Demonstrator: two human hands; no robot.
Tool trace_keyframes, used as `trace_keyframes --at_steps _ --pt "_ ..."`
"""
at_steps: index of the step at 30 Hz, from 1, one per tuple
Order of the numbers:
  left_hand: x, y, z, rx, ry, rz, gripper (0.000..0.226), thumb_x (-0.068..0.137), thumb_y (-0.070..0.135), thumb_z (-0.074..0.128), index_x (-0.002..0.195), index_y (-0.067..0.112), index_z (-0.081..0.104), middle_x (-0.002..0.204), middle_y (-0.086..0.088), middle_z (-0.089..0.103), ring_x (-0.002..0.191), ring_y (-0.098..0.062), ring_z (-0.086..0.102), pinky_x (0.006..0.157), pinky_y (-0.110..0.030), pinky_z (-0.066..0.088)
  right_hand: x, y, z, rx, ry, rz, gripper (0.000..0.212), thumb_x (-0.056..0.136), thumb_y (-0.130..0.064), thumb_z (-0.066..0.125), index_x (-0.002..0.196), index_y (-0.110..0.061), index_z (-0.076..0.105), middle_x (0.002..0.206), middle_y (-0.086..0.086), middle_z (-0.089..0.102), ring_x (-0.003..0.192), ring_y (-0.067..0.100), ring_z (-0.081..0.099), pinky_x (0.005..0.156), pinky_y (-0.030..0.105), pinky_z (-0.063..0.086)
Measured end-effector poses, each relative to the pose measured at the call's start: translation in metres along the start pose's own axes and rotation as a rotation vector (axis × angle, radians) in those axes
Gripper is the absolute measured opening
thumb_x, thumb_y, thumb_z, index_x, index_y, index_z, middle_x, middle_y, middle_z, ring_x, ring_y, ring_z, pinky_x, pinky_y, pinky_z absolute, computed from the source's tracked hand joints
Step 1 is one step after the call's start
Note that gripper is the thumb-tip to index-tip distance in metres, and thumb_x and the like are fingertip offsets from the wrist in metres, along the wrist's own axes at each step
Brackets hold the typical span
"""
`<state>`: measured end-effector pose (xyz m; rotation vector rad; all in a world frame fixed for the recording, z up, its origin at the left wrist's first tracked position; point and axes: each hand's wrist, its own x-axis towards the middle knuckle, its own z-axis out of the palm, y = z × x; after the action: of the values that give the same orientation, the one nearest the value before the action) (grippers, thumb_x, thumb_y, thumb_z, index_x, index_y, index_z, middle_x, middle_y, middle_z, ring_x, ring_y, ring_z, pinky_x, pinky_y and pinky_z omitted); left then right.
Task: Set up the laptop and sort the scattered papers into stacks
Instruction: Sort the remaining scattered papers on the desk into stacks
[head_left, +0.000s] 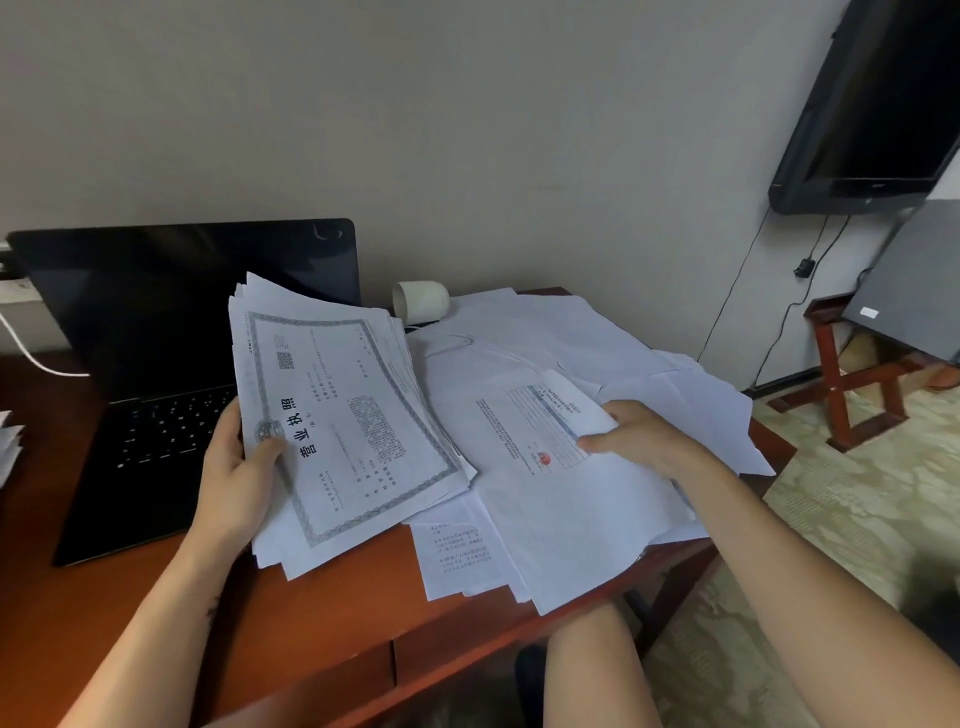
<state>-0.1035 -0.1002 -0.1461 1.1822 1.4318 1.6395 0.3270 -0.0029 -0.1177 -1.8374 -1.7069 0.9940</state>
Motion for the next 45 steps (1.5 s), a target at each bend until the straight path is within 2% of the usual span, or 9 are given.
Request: trace_keyframes --at_steps 8,13,18,24,31,34,38,41,45 --pt "0.002 -0.003 0.001 -0.080 0.005 -0.050 0.059 0.102 -0.008 0.045 0.133 0.041 0.058 0.136 0.005 0.066 0.125 -0.020 0.065 0.104 -0.052 0.052 -0.018 0.012 -0.021 0.518 0.219 0.020 0.029 0.096 -0.017 0.069 0.122 -0.011 0.058 0.111 0.005 0.069 0.089 0.022 0.069 0.064 0.032 0.055" --pt "0.004 -0.007 0.006 -0.180 0.012 -0.103 0.053 0.104 -0.008 0.043 0.146 0.022 0.051 0.138 -0.002 0.065 0.126 -0.026 0.064 0.107 -0.057 0.050 -0.024 0.013 -0.010 0.735 0.202 0.011 0.030 0.096 -0.024 0.070 0.124 -0.019 0.061 0.112 0.005 0.074 0.096 0.025 0.073 0.072 0.037 0.059" --pt "-0.007 -0.001 0.027 -0.238 -0.062 -0.158 0.043 0.105 -0.005 0.045 0.141 0.016 0.052 0.131 -0.008 0.069 0.115 -0.030 0.070 0.088 -0.044 0.058 -0.022 -0.012 0.015 0.792 0.060 -0.045 0.032 0.096 -0.024 0.069 0.128 -0.018 0.062 0.116 0.007 0.074 0.107 0.029 0.072 0.095 0.050 0.056" --pt "-0.010 -0.008 0.036 -0.125 -0.131 -0.155 0.040 0.098 0.007 0.055 0.135 0.022 0.055 0.128 -0.006 0.070 0.114 -0.028 0.071 0.099 -0.057 0.055 -0.014 -0.050 0.063 0.519 0.081 -0.155 0.026 0.093 -0.014 0.071 0.117 -0.009 0.061 0.116 0.011 0.073 0.104 0.026 0.071 0.090 0.042 0.056" --pt "-0.016 -0.007 0.039 0.049 -0.144 -0.074 0.035 0.109 0.019 0.048 0.143 0.027 0.051 0.133 0.007 0.064 0.120 -0.013 0.065 0.098 -0.036 0.055 -0.014 -0.083 0.105 0.306 0.076 -0.205 0.025 0.095 -0.007 0.047 0.119 -0.012 0.051 0.113 0.013 0.066 0.082 0.017 0.060 0.065 0.026 0.049" --pt "-0.016 -0.005 0.040 0.062 -0.134 -0.092 0.033 0.107 0.027 0.053 0.140 0.030 0.051 0.126 0.009 0.067 0.112 -0.011 0.069 0.083 -0.026 0.056 -0.010 -0.086 0.116 0.110 -0.005 -0.274 0.035 0.095 -0.015 0.048 0.128 -0.022 0.052 0.119 0.005 0.058 0.105 0.017 0.054 0.088 0.028 0.047" --pt "-0.017 -0.007 0.035 0.093 -0.164 -0.104 0.043 0.103 0.012 0.059 0.141 0.031 0.051 0.126 0.010 0.069 0.113 -0.013 0.071 0.089 -0.036 0.061 0.004 -0.079 0.113 -0.063 0.047 -0.286 0.022 0.099 -0.029 0.050 0.116 -0.039 0.058 0.123 0.000 0.048 0.121 0.024 0.035 0.110 0.035 0.029" --pt "-0.015 -0.005 0.031 0.089 -0.128 -0.095 0.047 0.104 0.010 0.058 0.144 0.033 0.050 0.130 0.010 0.068 0.117 -0.014 0.068 0.096 -0.043 0.059 0.024 -0.066 0.090 -0.181 0.208 -0.229 0.046 0.100 -0.032 0.055 0.145 -0.019 0.049 0.147 0.006 0.043 0.140 0.026 0.028 0.119 0.033 0.020" --pt "-0.012 -0.003 0.024 0.089 -0.064 -0.056 0.050 0.104 0.010 0.059 0.148 0.032 0.048 0.132 0.011 0.066 0.118 -0.013 0.066 0.093 -0.039 0.058 0.044 -0.050 0.058 -0.533 0.124 -0.063 0.100 0.084 -0.072 0.059 0.159 -0.018 0.019 0.165 0.008 0.017 0.154 0.025 0.006 0.124 0.039 0.011"
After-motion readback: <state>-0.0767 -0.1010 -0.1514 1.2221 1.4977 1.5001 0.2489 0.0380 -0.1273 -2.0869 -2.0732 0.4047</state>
